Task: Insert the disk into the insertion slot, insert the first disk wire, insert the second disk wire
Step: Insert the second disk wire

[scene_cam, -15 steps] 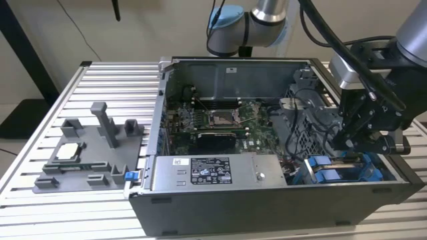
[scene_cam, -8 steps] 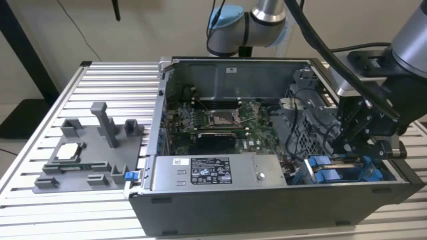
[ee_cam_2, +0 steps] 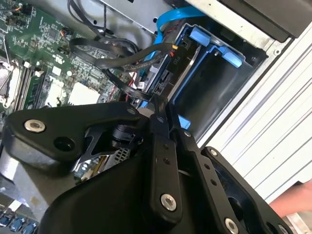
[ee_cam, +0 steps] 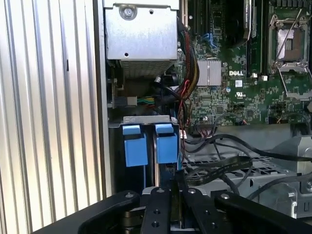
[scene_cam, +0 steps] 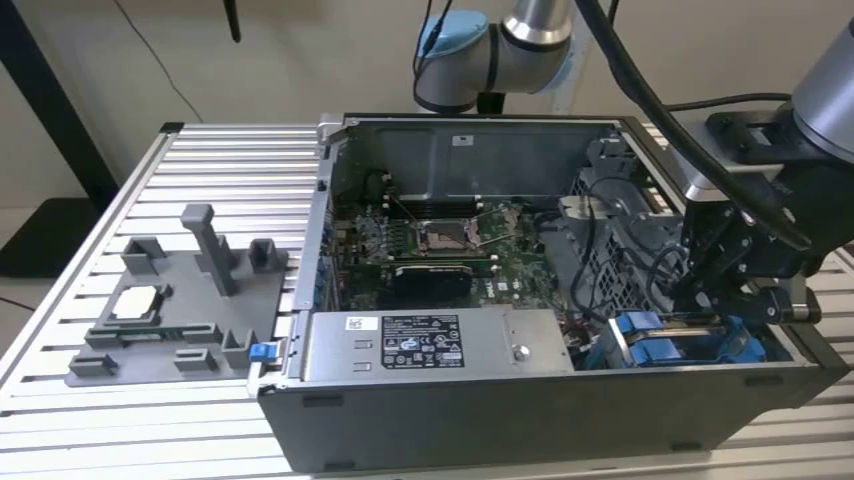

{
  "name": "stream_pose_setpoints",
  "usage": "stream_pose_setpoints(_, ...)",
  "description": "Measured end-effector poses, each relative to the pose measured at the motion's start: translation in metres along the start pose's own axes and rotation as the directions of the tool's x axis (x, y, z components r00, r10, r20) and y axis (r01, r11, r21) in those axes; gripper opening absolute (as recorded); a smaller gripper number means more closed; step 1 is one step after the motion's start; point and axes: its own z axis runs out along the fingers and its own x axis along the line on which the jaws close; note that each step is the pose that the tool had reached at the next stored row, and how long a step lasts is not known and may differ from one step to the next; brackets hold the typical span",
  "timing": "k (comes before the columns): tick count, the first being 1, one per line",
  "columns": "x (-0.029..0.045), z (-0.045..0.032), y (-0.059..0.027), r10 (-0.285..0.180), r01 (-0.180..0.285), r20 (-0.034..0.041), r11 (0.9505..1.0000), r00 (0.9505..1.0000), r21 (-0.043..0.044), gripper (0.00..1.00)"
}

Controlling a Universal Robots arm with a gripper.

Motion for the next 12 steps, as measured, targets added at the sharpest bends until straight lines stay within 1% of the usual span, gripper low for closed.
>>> stream_pose_setpoints(7,0.0001,0.0009,-0.0011,0.000,0.000,0.0001,1.0000,1.0000,0.0001,0.00)
stream_pose_setpoints(12,0.0003,0.0030,-0.0034,0.000,0.000,0.0032,1.0000,1.0000,0.0003,0.00)
